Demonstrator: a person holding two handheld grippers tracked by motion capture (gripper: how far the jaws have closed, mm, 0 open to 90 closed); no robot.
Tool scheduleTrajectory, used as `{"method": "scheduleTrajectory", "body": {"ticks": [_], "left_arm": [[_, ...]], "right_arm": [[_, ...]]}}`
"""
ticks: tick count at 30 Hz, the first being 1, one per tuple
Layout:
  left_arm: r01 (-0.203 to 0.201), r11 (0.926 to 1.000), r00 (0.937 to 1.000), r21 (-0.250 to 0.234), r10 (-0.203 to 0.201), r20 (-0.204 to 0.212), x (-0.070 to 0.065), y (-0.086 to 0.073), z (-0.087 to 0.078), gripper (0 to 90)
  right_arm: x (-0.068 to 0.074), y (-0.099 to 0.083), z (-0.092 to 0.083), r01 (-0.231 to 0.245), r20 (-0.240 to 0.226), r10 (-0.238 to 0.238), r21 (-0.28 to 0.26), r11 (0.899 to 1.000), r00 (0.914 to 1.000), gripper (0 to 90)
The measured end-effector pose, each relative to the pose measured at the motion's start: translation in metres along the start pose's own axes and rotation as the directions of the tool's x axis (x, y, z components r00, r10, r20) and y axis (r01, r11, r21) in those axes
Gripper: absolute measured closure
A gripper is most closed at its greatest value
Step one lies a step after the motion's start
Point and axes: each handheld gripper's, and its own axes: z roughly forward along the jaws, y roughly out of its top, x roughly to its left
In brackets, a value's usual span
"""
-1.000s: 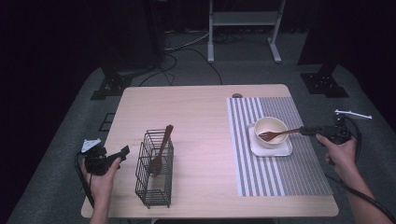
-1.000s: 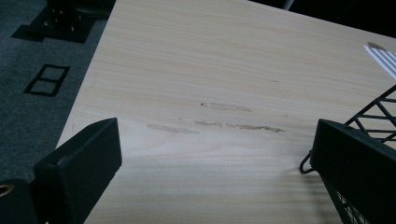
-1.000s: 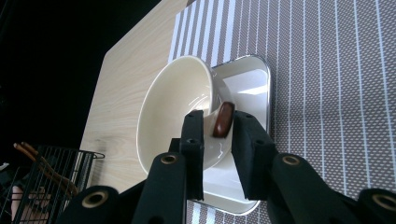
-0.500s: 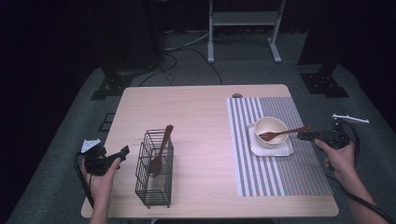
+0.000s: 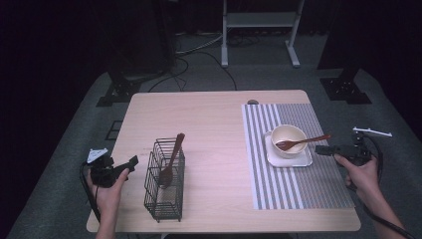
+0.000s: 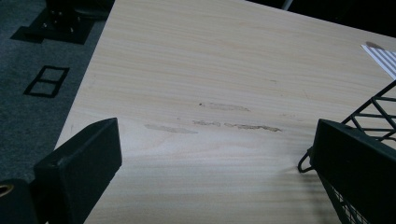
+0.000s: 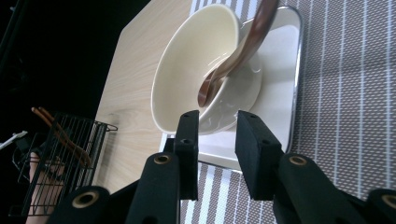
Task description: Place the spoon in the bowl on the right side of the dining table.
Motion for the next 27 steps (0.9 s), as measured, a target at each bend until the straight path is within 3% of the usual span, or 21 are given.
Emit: {"method": "scheduleTrajectory", "body": {"ticks": [27], "left_arm": [[-0.006, 1.0000, 1.0000, 0.000, 0.006, -0.002, 0.000, 0.000, 0.000, 1.2]], "right_arm": [[0.013, -0.026, 0.011, 0.051, -0.025, -0.050, 0.054, 0.997, 0.9984, 63.2]]}}
